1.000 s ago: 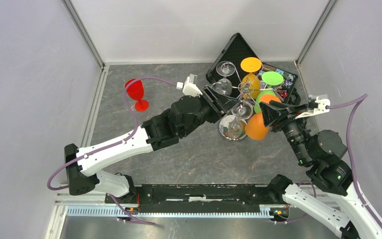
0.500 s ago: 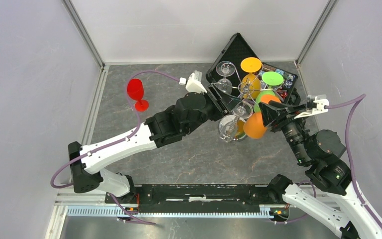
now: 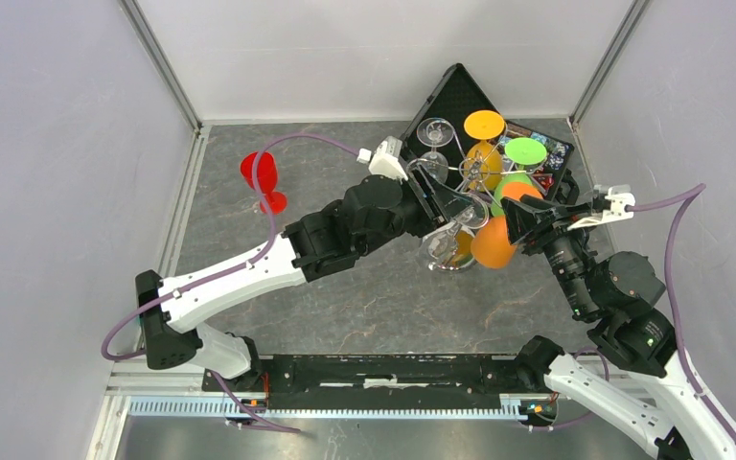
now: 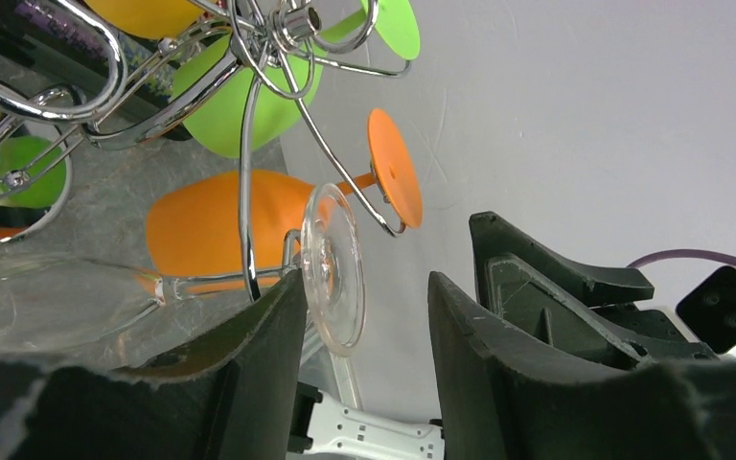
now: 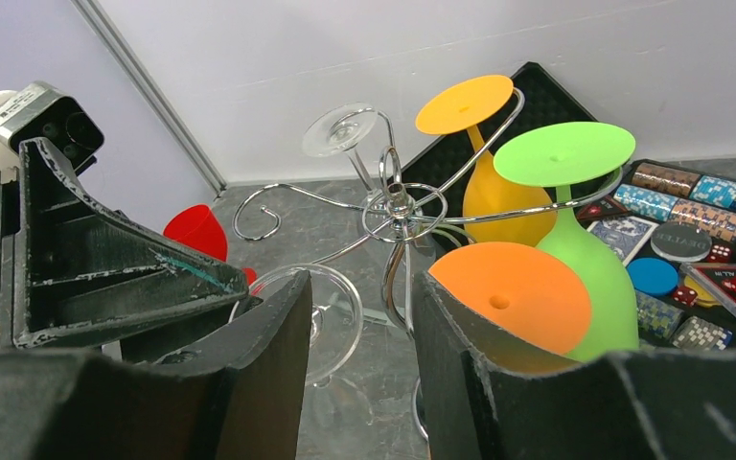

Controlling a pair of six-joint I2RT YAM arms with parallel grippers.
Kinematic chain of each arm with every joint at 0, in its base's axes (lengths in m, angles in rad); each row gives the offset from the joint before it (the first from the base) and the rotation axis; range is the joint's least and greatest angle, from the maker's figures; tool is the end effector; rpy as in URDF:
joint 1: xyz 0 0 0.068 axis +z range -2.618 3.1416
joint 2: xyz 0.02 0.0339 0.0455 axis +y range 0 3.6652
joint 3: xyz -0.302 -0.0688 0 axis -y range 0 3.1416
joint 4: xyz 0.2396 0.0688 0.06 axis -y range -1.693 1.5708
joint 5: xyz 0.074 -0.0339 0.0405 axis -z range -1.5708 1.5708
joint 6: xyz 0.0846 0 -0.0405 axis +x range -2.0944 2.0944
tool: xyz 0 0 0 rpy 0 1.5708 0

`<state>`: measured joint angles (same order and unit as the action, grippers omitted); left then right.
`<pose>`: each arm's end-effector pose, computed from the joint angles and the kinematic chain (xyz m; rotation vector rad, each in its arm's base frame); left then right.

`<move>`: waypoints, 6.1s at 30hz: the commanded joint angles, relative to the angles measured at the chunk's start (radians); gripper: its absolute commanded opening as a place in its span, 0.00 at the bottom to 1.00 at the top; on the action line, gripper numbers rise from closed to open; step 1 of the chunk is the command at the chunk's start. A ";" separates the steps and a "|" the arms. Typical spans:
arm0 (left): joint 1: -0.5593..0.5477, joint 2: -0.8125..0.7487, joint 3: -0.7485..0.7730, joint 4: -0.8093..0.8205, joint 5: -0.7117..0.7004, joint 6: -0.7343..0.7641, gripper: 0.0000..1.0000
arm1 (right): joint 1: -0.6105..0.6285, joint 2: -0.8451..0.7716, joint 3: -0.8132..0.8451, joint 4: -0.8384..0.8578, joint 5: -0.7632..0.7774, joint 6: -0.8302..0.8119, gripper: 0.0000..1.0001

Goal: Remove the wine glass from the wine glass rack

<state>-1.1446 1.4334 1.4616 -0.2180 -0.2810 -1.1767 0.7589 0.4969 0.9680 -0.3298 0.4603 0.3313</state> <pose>0.1739 -0.3262 0.4501 -0.2627 1.9728 -1.3862 0.0905 0.0340 0.4408 0.0733 1.4670 0.5632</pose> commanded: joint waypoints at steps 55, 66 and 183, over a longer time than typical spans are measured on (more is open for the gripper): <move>0.047 -0.052 0.041 -0.161 0.062 0.055 0.02 | 0.001 -0.034 -0.042 0.073 0.065 0.018 0.45; 0.089 -0.068 0.054 -0.134 0.052 0.074 0.02 | 0.000 -0.037 -0.043 0.073 0.067 0.019 0.49; 0.203 -0.583 -0.371 -0.053 0.284 0.014 0.94 | 0.039 0.206 -0.238 1.046 -0.783 0.002 0.00</move>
<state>-0.9745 0.9089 1.1709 -0.2348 0.1234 -1.2118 0.7929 0.7696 0.7429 0.5648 -0.5446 0.2665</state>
